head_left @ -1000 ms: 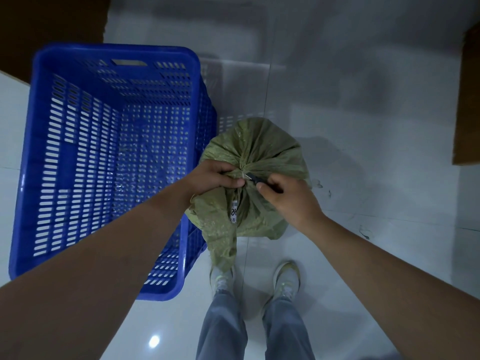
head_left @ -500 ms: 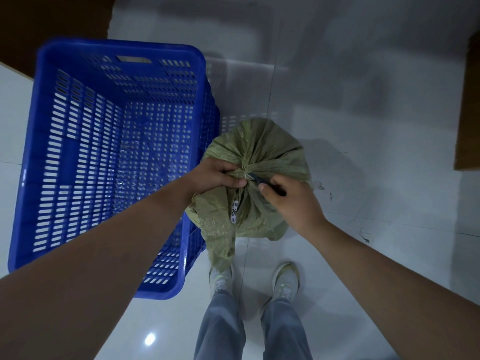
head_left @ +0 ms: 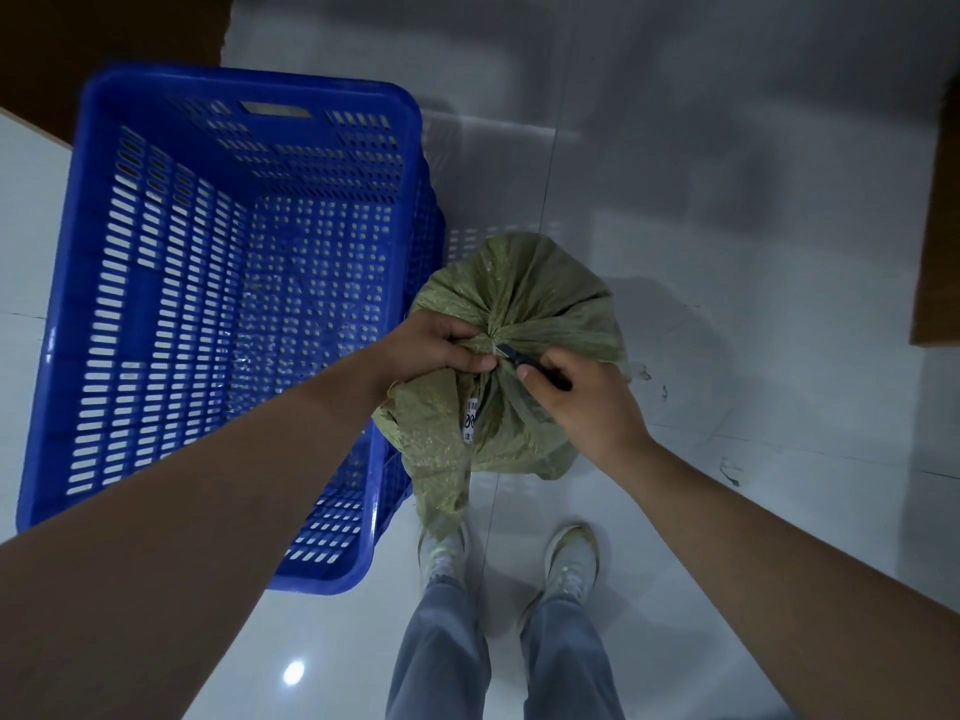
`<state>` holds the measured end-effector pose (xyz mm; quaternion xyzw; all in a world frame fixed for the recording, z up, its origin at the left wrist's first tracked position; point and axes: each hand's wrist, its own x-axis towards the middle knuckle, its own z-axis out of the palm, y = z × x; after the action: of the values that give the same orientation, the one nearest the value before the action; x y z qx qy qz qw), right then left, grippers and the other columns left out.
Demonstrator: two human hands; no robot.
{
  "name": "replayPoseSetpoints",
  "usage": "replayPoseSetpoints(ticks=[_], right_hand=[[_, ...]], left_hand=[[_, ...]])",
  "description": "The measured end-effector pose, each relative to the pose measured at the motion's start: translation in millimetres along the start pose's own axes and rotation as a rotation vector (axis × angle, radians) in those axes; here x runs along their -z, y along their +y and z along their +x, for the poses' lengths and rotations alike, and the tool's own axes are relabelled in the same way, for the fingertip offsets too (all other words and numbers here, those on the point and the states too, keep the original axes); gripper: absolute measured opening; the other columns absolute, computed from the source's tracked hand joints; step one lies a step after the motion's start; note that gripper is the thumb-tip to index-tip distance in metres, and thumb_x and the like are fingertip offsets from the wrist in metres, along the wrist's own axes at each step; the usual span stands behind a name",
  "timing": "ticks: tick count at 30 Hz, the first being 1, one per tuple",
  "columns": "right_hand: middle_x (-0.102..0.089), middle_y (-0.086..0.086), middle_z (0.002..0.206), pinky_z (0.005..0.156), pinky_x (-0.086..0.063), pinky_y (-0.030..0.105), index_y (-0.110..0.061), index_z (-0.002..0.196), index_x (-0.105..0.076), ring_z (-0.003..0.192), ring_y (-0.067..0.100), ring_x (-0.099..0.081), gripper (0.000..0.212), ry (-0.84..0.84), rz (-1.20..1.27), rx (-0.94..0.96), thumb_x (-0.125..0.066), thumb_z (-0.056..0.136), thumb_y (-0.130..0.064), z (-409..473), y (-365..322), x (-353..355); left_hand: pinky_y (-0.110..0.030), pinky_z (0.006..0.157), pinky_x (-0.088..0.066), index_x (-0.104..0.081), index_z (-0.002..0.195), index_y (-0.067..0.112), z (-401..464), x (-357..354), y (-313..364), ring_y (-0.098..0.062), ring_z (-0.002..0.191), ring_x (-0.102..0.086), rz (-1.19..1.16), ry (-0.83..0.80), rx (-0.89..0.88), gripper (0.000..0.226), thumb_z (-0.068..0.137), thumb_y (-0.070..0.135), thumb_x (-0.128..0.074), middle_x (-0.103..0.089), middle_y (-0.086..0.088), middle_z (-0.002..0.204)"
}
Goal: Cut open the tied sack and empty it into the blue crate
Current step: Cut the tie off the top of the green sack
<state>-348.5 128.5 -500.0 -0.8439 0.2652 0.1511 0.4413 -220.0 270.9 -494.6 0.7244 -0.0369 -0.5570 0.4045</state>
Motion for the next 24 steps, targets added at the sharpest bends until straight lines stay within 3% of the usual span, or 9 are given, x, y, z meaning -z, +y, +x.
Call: replayPoseSetpoints(ticks=[5, 14, 19, 24], right_hand=[[-0.043, -0.006, 0.052, 0.055, -0.033, 0.027, -0.026, 0.060, -0.043, 0.051, 0.009, -0.041, 0.034, 0.015, 0.014, 0.003, -0.060, 0.087, -0.038, -1.0, 2.5, -1.2], [-0.043, -0.006, 0.052, 0.054, -0.032, 0.027, -0.030, 0.056, -0.040, 0.052, 0.008, -0.041, 0.038, 0.011, 0.040, -0.015, -0.060, 0.086, -0.038, -1.8, 6.2, -1.7], [-0.044, -0.006, 0.054, 0.056, -0.034, 0.028, -0.031, 0.057, -0.040, 0.053, 0.008, -0.041, 0.036, 0.021, 0.053, -0.010, -0.061, 0.086, -0.037, -3.0, 6.2, -3.7], [-0.044, -0.006, 0.053, 0.052, -0.032, 0.027, -0.029, 0.058, -0.042, 0.052, 0.007, -0.041, 0.035, 0.026, 0.022, -0.005, -0.060, 0.087, -0.038, -1.8, 3.9, -3.1]], left_hand=[[-0.002, 0.065, -0.050, -0.066, 0.113, 0.003, 0.8, -1.2, -0.2, 0.012, 0.062, -0.063, -0.026, 0.003, 0.008, 0.033, 0.079, 0.004, -0.069, -0.067, 0.006, 0.087], [-0.012, 0.081, -0.049, -0.066, 0.113, 0.002, 0.1, 0.9, -0.2, -0.002, 0.081, -0.063, -0.007, -0.012, 0.005, 0.034, 0.079, 0.006, -0.069, -0.068, -0.002, 0.097], [-0.003, 0.067, -0.051, -0.066, 0.113, 0.003, 1.1, 0.8, -0.5, 0.011, 0.064, -0.064, -0.009, -0.008, -0.006, 0.033, 0.079, 0.004, -0.069, -0.068, 0.007, 0.087], [-0.001, 0.063, -0.050, -0.066, 0.112, 0.003, 1.5, 0.6, -0.6, 0.013, 0.063, -0.064, 0.004, -0.004, -0.017, 0.033, 0.079, 0.004, -0.069, -0.067, 0.007, 0.088]])
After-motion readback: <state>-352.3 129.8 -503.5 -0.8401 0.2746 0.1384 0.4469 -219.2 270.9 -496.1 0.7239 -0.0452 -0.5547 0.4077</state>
